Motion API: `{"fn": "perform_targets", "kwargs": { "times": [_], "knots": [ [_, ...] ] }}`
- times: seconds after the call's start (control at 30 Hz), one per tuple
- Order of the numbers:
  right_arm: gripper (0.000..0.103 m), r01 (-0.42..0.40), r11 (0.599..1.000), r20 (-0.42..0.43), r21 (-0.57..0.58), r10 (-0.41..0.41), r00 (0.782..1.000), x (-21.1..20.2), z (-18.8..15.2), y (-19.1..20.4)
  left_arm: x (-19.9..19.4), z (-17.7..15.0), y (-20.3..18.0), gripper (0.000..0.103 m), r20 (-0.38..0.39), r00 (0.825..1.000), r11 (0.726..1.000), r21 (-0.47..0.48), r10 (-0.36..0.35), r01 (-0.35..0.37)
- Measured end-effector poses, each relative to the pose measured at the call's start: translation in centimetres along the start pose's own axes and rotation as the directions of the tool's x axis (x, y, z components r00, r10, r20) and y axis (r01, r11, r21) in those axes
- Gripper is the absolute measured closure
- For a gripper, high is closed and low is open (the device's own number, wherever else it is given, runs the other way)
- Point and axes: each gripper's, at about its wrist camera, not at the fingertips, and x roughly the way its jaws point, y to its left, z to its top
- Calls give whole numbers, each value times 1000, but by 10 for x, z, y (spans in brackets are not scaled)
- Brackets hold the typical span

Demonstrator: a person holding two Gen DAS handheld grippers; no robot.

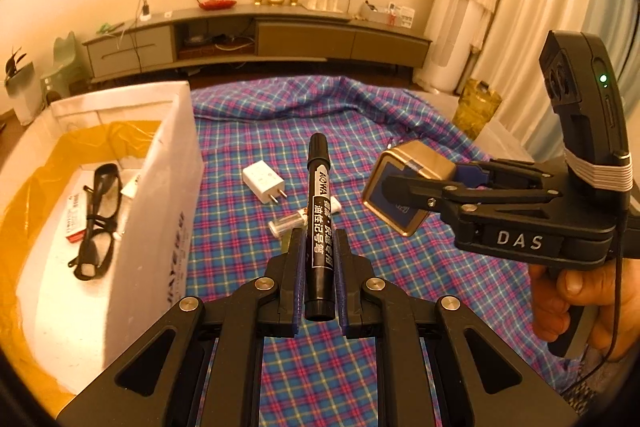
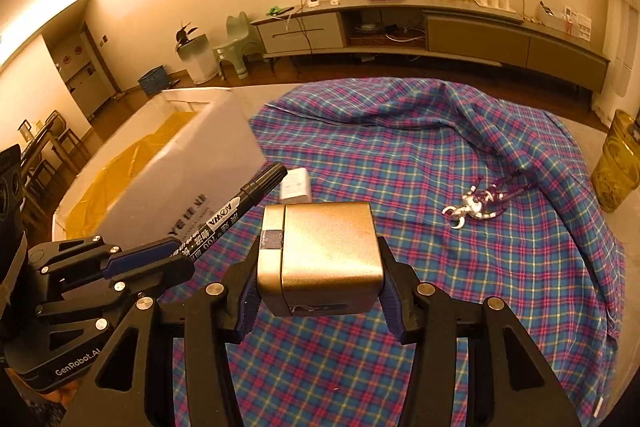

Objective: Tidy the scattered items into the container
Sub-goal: 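Carry the marker in the left gripper and gold cube in the right gripper over the box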

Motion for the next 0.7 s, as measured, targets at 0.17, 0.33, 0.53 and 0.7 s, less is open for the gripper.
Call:
{"fn": "perform_targets", "kwargs": {
  "times": [0.17, 0.33, 0.53, 0.7],
  "knots": [
    [51, -11, 1000, 18, -16, 12, 1000, -13, 0, 18, -21, -1, 0, 90, 24, 1000, 1000, -4, -9, 9],
    [51, -17, 1000, 41, -23, 18, 999, -27, 1, 33, -40, -2, 4, 90, 48, 999, 1000, -11, -9, 10],
    [51, -29, 999, 67, -37, 31, 997, -41, 4, 53, -59, -4, 11, 90, 71, 997, 1000, -22, 4, -2],
    [51, -42, 998, 82, -50, 46, 996, -48, 6, 69, -75, -7, 18, 90, 89, 996, 999, -35, 14, -11]
  ]
}}
